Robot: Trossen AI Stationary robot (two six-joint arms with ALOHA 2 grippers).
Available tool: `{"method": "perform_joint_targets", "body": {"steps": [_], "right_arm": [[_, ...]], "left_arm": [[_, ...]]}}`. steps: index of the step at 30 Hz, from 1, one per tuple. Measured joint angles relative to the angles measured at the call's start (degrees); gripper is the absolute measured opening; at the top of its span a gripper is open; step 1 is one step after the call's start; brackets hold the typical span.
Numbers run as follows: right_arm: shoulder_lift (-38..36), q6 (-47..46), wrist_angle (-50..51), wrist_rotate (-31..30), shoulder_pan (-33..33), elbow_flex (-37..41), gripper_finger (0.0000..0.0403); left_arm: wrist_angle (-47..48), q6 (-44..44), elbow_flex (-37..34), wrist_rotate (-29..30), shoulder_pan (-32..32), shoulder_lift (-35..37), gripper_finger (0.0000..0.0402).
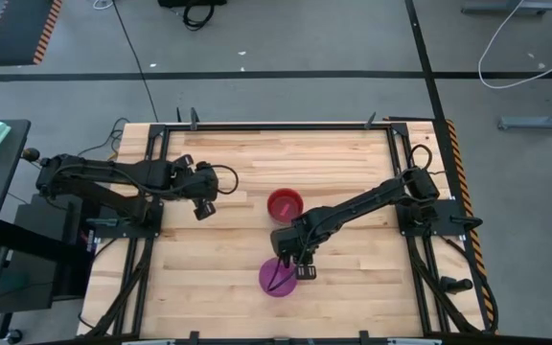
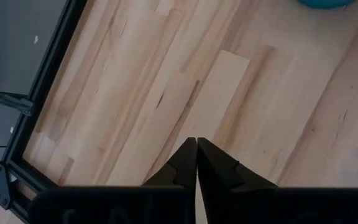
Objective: Nest bowls inside each other
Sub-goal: Stack the purple bowl on top of the pink bowl
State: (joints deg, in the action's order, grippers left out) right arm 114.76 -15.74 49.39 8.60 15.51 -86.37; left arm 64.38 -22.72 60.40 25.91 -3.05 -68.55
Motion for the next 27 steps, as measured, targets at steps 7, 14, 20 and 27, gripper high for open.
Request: {"method": "perform_joint_targets", "body": {"steps": [7,14,20,27], "right_arm": [[0.0,-0.4,-3.5,-0.2,0.1,0.3,0.0091],[0.0,-1.0,-5.0,0.0,1.0,0.0,0.0091],[0.0,-1.1,-5.7,0.1,0.9,0.0,0.0091],[0.0,-1.4,-7.2,0.9,1.5,0.0,0.0091]], "left_arm": [[-0.1,0.0,0.0,0.0,0.0,0.0,0.0019],[-0.2,-0.3,0.0,0.0,0.0,0.0,0.0013],[-0.3,-0.2,0.0,0.0,0.0,0.0,0.0024],[-0.3,-0.2,0.0,0.0,0.0,0.0,0.0021]]}}
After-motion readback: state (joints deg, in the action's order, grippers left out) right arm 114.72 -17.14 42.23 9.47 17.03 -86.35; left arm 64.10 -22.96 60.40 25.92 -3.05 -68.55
